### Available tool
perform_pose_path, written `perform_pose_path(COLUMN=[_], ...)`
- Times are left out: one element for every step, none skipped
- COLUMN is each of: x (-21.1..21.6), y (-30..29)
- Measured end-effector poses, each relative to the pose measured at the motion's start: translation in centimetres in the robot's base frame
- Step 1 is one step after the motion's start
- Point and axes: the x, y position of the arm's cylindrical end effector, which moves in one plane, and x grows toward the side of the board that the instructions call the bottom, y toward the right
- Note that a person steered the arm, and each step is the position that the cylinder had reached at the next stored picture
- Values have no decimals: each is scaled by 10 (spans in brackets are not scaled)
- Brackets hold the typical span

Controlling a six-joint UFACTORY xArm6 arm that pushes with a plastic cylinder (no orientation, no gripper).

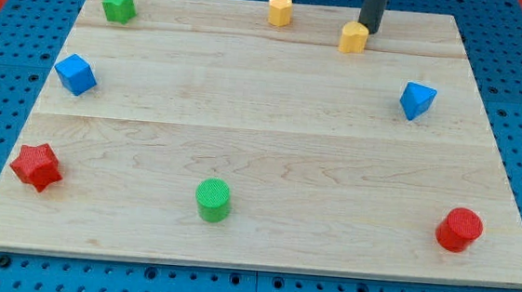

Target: Push yellow heart closer to blue triangle

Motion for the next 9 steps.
perform_pose_path(x=[-4, -36, -51, -26, -23, -5, 33, 38, 36], y=[20, 16, 5, -7, -33, -45, -32, -11, 9])
